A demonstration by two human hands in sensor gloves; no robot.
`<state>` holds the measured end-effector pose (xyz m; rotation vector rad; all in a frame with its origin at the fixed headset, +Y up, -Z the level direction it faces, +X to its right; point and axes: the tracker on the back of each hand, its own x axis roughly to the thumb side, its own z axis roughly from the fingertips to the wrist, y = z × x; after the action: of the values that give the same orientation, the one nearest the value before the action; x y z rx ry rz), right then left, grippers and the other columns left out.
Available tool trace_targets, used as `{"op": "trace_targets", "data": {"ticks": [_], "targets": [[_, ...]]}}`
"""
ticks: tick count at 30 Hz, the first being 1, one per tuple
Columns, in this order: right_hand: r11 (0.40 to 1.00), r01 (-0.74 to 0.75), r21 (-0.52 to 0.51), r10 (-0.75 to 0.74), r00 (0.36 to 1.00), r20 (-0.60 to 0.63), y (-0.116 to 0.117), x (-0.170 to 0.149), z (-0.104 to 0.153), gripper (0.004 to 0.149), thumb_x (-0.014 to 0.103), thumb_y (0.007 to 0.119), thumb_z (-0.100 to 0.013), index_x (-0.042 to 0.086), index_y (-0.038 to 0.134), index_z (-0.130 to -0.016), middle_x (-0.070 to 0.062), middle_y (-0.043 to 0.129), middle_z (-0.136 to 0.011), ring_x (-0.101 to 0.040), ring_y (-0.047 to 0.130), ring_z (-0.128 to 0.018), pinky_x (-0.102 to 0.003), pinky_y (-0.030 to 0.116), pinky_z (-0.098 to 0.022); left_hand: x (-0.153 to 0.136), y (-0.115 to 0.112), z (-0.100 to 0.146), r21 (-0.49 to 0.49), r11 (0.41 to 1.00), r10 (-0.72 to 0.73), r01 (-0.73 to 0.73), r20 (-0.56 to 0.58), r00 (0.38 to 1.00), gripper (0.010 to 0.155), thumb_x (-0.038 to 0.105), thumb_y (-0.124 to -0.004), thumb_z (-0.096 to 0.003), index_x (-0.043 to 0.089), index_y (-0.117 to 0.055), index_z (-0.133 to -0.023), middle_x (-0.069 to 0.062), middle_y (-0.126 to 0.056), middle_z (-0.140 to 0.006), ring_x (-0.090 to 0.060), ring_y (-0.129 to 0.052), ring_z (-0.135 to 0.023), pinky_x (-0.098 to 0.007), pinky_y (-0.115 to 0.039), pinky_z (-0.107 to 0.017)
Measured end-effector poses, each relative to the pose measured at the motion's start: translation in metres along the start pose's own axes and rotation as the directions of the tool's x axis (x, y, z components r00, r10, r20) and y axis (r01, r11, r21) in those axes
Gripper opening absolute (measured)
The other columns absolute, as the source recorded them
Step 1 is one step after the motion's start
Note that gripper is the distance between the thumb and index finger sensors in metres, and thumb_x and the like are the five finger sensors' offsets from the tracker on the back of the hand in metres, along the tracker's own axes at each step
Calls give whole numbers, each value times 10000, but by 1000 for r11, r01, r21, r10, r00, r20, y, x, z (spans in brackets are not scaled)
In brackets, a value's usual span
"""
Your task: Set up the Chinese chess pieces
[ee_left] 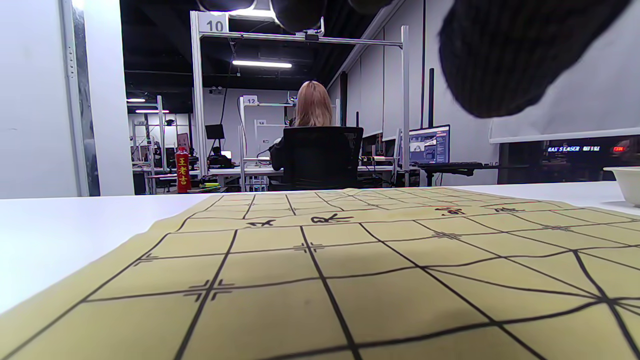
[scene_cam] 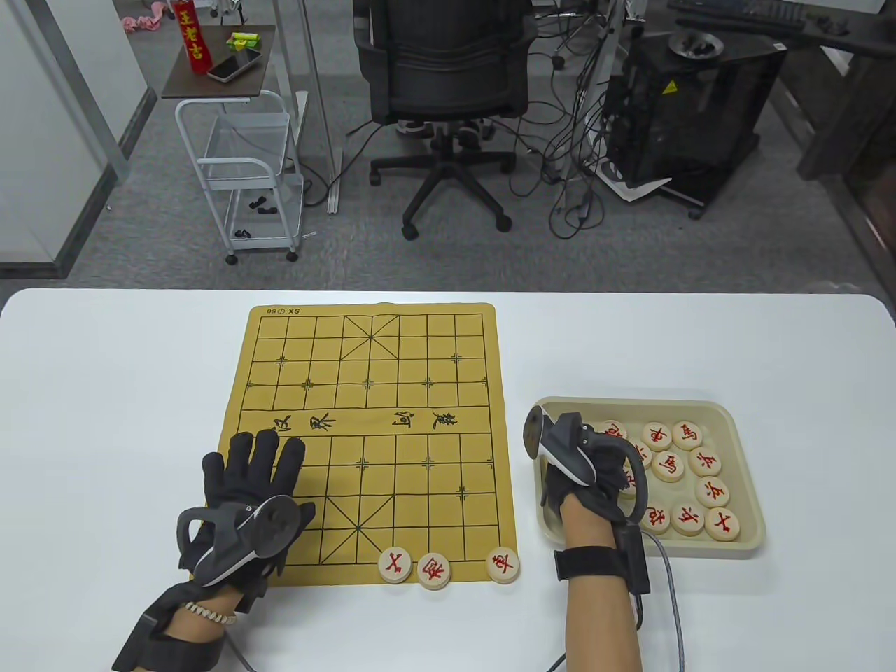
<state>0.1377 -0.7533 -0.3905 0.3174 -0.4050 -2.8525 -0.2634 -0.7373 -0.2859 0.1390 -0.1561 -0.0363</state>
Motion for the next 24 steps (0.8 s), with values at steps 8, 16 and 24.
{"op": "trace_targets", "data": {"ticks": [8, 16, 24], "targets": [[996, -9, 90, 12, 999, -31, 6, 2, -20, 788, 483, 969, -380, 376, 592, -1064, 12, 859, -869, -140, 936, -577, -367, 816, -457, -1, -1, -1, -1, 1000, 2, -2, -5, 1000, 945, 597, -794, -391, 331, -233, -1103, -150, -282, -1230, -540, -324, -1137, -759, -299, -746], [987, 47, 157, -40, 998, -51, 6, -1, -27, 752, 469, 974, -385, 323, 641, -1043, -45, 789, -1007, -215, 936, -782, -379, 838, -508, -1, -2, -1, -10, 1000, -3, 3, -8, 1000, 945, 597, -795, -390, 330, -234, -1103, -151, -283, -1229, -540, -327, -1136, -757, -305, -745], [996, 79, 40, -78, 997, -20, 12, -11, -23, 807, 567, 1004, -299, 274, 707, -990, -19, 859, -908, -169, 971, -653, -347, 846, -455, 0, -3, -1, -13, 1000, -8, 8, 1, 1000, 945, 598, -794, -391, 330, -234, -1103, -150, -283, -1229, -537, -331, -1136, -758, -305, -745]]}}
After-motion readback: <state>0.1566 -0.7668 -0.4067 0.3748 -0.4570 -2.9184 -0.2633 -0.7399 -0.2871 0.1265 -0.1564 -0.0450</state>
